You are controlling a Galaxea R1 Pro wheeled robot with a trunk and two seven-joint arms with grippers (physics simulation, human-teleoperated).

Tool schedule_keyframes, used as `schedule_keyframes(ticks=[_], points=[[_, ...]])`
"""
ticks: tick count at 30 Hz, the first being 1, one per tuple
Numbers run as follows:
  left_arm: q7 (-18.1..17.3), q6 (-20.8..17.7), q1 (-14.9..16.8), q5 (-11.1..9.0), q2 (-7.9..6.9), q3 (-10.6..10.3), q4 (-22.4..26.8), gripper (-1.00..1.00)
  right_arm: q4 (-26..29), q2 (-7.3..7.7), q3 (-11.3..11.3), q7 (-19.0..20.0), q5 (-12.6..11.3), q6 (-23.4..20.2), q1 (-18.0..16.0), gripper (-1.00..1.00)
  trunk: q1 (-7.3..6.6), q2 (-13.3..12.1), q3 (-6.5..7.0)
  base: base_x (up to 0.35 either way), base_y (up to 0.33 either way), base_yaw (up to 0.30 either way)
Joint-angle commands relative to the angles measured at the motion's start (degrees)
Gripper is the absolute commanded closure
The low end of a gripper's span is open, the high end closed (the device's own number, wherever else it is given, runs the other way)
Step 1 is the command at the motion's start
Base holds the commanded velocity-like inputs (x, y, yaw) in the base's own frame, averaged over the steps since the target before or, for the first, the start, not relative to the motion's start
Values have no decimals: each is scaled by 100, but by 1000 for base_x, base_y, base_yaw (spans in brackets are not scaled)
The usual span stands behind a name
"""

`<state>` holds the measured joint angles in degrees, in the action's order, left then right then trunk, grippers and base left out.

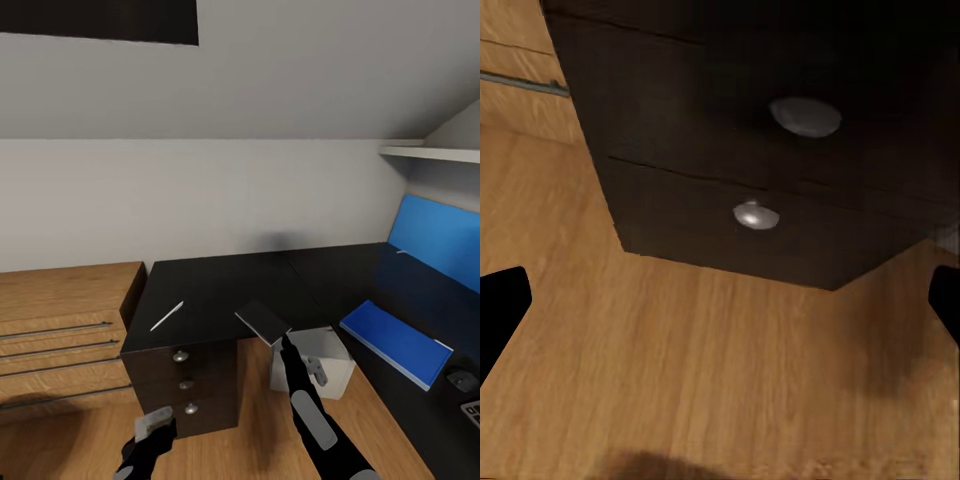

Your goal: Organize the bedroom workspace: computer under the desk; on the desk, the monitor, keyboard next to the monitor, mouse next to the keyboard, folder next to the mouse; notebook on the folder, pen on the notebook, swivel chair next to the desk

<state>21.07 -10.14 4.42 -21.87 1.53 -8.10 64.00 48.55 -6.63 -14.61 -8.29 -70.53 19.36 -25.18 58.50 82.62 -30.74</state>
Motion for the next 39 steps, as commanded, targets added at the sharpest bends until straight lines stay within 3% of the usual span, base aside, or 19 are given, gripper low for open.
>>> schedule_keyframes(ticks=[1,4,9,15,19,24,29,32,36,39], points=[[61,-359,-28,-32,7,-19,770,-100,5,8,-24,-23,-45,39,-5,-100,22,45,-24,0,0,0],[78,-1023,-68,-36,78,-51,1583,-100,15,29,-24,-20,-50,16,-5,-100,88,165,-78,0,0,0],[80,-1253,-103,-35,145,-120,1953,-100,35,146,-17,150,-83,-137,-5,-100,198,366,-167,0,0,0],[54,-1260,-380,-14,79,-139,2053,-100,29,223,4,735,-102,-308,-5,-100,330,607,-275,0,0,0],[48,-1250,-414,-12,59,-139,2134,-100,19,228,15,775,-112,-320,-5,-100,418,767,-347,0,0,0],[43,-1246,-792,-11,50,-141,2615,-100,31,228,12,792,-118,-327,-5,-100,528,968,-437,0,0,0],[38,-1250,-898,-11,49,-147,2797,-100,40,232,15,794,-128,-354,-5,-100,637,1168,-527,0,0,0],[37,-1254,-911,-11,43,-147,2843,-100,40,232,49,794,-297,-512,-5,-100,703,1288,-580,0,0,0],[37,-1263,-916,-11,26,-148,2860,-100,40,234,107,796,-970,-1086,-5,-100,791,1449,-652,0,0,0],[37,-1287,-917,-11,23,-148,2857,-100,45,233,108,804,-1182,-1411,-5,-100,835,1529,-688,0,0,0]])
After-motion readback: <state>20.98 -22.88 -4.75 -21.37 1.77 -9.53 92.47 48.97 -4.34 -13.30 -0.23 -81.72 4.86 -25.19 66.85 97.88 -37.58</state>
